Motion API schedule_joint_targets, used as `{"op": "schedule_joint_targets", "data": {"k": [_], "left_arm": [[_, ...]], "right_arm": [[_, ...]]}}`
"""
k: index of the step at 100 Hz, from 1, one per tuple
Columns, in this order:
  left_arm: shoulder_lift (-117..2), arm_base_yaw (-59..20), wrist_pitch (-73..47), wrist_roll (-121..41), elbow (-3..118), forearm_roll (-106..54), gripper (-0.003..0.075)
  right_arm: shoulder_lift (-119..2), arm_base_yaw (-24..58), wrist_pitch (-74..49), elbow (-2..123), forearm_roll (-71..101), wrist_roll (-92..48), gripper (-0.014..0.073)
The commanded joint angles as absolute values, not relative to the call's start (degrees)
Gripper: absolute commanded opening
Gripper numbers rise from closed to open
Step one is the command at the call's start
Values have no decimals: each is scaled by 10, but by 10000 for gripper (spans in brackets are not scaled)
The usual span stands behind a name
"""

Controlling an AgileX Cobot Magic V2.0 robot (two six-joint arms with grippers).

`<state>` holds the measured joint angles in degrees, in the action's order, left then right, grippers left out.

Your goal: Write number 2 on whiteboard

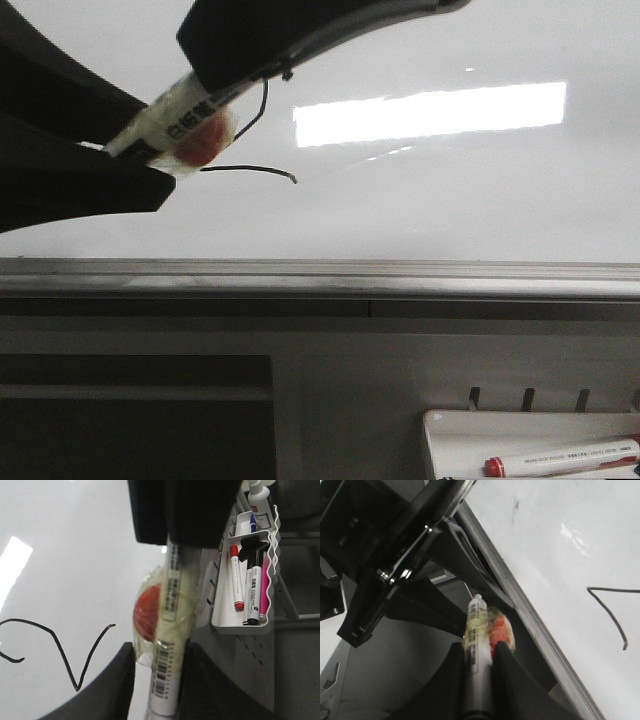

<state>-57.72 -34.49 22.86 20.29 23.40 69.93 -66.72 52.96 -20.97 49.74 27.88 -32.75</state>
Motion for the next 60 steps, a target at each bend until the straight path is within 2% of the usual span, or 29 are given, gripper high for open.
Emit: {"op": "schedule_joint_targets", "data": {"k": [1, 19, 36, 49, 56, 60], "left_arm": [[-574, -350, 239, 211, 253, 682, 174], [-574, -350, 227, 214, 253, 682, 131], [-574, -350, 227, 214, 253, 682, -22], [-574, -350, 229, 215, 253, 682, -20], [-574, -350, 229, 215, 253, 682, -20], [-574, -350, 230, 215, 253, 681, -20]], "right_arm": [[-657, 531, -170, 519, 287, -333, -50], [-657, 531, -170, 519, 287, -333, -50], [-657, 531, -170, 519, 291, -333, -50], [-657, 531, -169, 519, 297, -333, -47], [-657, 531, -168, 519, 297, -333, 20], [-657, 531, -168, 519, 297, -333, 120]]}}
